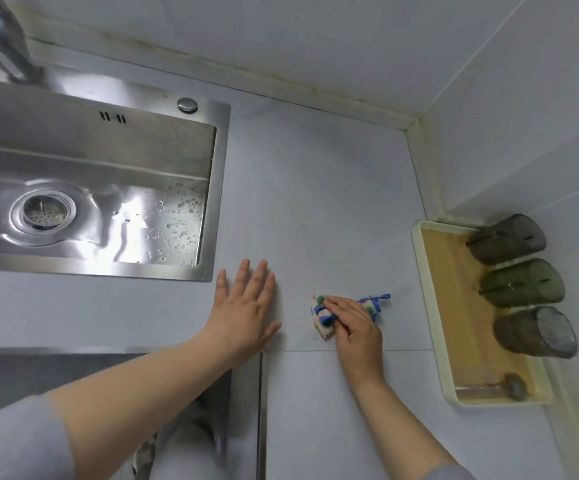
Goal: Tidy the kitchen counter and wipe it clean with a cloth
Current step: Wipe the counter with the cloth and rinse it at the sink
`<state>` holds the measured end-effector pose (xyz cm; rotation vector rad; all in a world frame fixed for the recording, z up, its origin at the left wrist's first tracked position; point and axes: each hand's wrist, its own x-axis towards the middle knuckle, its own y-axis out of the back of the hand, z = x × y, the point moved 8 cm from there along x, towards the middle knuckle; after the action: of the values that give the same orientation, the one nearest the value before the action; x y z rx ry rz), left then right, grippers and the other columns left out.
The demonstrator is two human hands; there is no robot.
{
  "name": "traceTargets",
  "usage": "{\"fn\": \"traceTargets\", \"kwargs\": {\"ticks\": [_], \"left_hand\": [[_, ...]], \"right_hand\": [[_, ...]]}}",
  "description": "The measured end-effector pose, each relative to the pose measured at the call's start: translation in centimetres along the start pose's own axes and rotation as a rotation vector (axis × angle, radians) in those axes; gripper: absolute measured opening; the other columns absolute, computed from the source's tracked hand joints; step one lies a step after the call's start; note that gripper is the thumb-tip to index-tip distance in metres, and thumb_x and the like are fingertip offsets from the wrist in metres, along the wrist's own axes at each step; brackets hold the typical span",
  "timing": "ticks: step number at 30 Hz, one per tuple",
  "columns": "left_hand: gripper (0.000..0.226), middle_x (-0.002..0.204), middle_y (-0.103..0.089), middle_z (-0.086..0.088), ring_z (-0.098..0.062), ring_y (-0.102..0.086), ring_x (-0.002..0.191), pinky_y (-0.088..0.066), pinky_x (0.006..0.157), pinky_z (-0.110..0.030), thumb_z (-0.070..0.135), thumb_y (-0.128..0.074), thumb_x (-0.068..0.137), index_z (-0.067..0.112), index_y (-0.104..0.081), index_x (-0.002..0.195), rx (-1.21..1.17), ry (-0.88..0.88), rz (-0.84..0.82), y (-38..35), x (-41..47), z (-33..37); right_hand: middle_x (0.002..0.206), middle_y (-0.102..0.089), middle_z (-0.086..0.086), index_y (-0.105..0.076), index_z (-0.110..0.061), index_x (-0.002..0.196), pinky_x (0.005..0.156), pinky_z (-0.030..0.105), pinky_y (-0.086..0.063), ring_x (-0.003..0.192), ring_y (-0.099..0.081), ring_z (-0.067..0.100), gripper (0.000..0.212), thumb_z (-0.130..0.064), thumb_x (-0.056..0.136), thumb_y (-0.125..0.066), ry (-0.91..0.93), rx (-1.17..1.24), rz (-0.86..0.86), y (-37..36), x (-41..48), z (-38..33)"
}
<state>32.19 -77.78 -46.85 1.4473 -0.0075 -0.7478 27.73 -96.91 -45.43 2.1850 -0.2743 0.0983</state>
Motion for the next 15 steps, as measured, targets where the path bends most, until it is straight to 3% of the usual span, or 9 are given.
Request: {"fn": "traceTargets", "kwargs": {"ticks": [6, 11, 15], "left_hand": [[0.078, 0.158, 0.023, -0.006, -0.031, 0.023, 0.144, 0.010, 0.114, -0.056, 0.057, -0.023, 0.097, 0.015, 0.014, 0.151, -0.013, 0.031, 0.022, -1.9, -3.8, 1.4], [0.077, 0.159, 0.022, -0.005, -0.031, 0.023, 0.144, 0.009, 0.114, -0.056, 0.058, -0.022, 0.097, 0.016, 0.012, 0.152, -0.021, 0.038, 0.040, -2.5, -4.5, 1.9], [0.077, 0.159, 0.021, -0.004, -0.031, 0.022, 0.145, 0.008, 0.114, -0.056, 0.057, -0.023, 0.097, 0.016, 0.011, 0.152, -0.014, 0.028, 0.058, -1.5, -4.0, 1.4]], "right_hand": [[0.113, -0.061, -0.016, -0.072, -0.017, 0.108, 0.101, 0.011, -0.035, 0.110, -0.049, -0.007, 0.047, 0.014, 0.075, -0.059, -0.014, -0.033, 0.007, 1.2, -6.4, -0.6], [0.110, -0.063, -0.018, -0.074, -0.017, 0.103, 0.098, 0.022, -0.043, 0.107, -0.053, -0.004, 0.038, 0.002, 0.077, -0.055, -0.034, -0.006, 0.005, 1.9, -8.5, -1.1], [0.101, -0.066, -0.019, -0.075, -0.019, 0.099, 0.094, 0.030, -0.050, 0.099, -0.062, 0.004, 0.041, 0.012, 0.080, -0.057, -0.183, 0.108, 0.071, 3.7, -6.6, -0.7]]}}
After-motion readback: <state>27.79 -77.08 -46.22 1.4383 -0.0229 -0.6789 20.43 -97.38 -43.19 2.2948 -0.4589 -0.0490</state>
